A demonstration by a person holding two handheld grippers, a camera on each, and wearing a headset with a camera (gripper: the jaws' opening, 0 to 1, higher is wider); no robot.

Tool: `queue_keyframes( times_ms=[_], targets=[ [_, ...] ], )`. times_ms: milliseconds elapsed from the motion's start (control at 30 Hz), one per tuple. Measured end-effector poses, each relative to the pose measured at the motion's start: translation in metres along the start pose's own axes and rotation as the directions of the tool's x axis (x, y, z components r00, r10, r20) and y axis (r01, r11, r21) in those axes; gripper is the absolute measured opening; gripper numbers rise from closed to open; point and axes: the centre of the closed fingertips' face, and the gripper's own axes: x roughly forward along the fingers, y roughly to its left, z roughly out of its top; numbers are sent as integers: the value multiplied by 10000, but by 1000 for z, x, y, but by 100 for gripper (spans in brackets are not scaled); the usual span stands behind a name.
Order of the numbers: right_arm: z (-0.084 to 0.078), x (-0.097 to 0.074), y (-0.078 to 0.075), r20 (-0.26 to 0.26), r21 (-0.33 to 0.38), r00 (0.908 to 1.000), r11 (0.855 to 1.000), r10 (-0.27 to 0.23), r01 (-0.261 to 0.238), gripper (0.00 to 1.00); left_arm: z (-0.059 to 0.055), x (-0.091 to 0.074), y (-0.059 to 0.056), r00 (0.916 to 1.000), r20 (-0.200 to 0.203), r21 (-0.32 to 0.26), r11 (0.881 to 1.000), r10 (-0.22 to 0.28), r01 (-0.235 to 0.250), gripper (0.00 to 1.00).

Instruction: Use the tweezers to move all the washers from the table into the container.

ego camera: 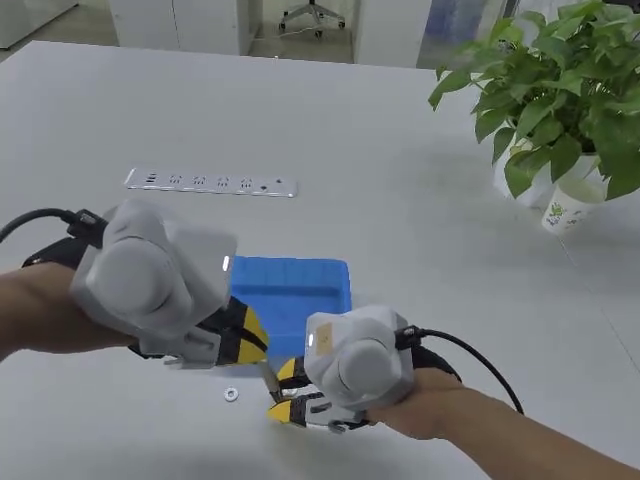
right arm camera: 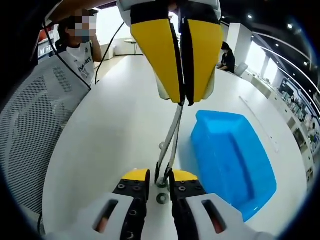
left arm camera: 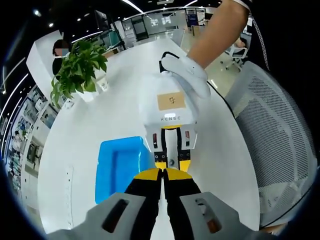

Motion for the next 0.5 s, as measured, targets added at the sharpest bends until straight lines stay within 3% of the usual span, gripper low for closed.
queue_keyframes(
  times_ms=[200, 500],
  targets=[
    [-2, -1, 1, -22, 137, 10000, 9999, 23, -22, 21, 4, 3, 6, 10000, 56, -55, 10000, -40, 40, 6],
    [3, -7, -5, 341, 617, 9992, 9979, -199, 178, 20, 4, 3, 4, 9999, -6, 40, 9999, -153, 153, 6]
  ],
)
